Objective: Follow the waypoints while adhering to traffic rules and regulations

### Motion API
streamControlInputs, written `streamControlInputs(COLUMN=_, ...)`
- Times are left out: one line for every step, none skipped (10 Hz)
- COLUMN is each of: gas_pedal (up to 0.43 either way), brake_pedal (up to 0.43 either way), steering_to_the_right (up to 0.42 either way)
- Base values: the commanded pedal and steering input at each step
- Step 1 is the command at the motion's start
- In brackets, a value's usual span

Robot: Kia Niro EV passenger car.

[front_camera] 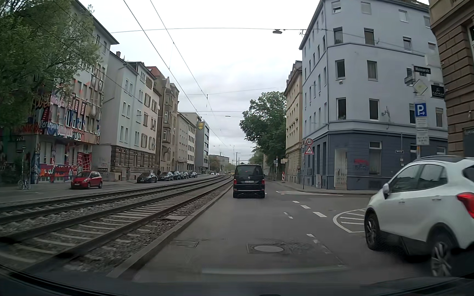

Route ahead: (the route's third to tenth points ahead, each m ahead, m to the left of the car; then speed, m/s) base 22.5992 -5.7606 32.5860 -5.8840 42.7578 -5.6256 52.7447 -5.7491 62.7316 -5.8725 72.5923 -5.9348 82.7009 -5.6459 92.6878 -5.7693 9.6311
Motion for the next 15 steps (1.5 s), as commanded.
streamControlInputs(gas_pedal=0.079, brake_pedal=0.0, steering_to_the_right=0.002)
streamControlInputs(gas_pedal=0.079, brake_pedal=0.0, steering_to_the_right=0.002)
streamControlInputs(gas_pedal=0.079, brake_pedal=0.0, steering_to_the_right=0.002)
streamControlInputs(gas_pedal=0.079, brake_pedal=0.0, steering_to_the_right=0.002)
streamControlInputs(gas_pedal=0.079, brake_pedal=0.0, steering_to_the_right=0.003)
streamControlInputs(gas_pedal=0.079, brake_pedal=0.0, steering_to_the_right=0.003)
streamControlInputs(gas_pedal=0.079, brake_pedal=0.0, steering_to_the_right=0.003)
streamControlInputs(gas_pedal=0.079, brake_pedal=0.0, steering_to_the_right=0.005)
streamControlInputs(gas_pedal=0.079, brake_pedal=0.0, steering_to_the_right=0.004)
streamControlInputs(gas_pedal=0.079, brake_pedal=0.0, steering_to_the_right=0.004)
streamControlInputs(gas_pedal=0.079, brake_pedal=0.0, steering_to_the_right=0.003)
streamControlInputs(gas_pedal=0.079, brake_pedal=0.0, steering_to_the_right=0.003)
streamControlInputs(gas_pedal=0.067, brake_pedal=0.0, steering_to_the_right=0.002)
streamControlInputs(gas_pedal=0.067, brake_pedal=0.0, steering_to_the_right=0.002)
streamControlInputs(gas_pedal=0.067, brake_pedal=0.0, steering_to_the_right=0.002)
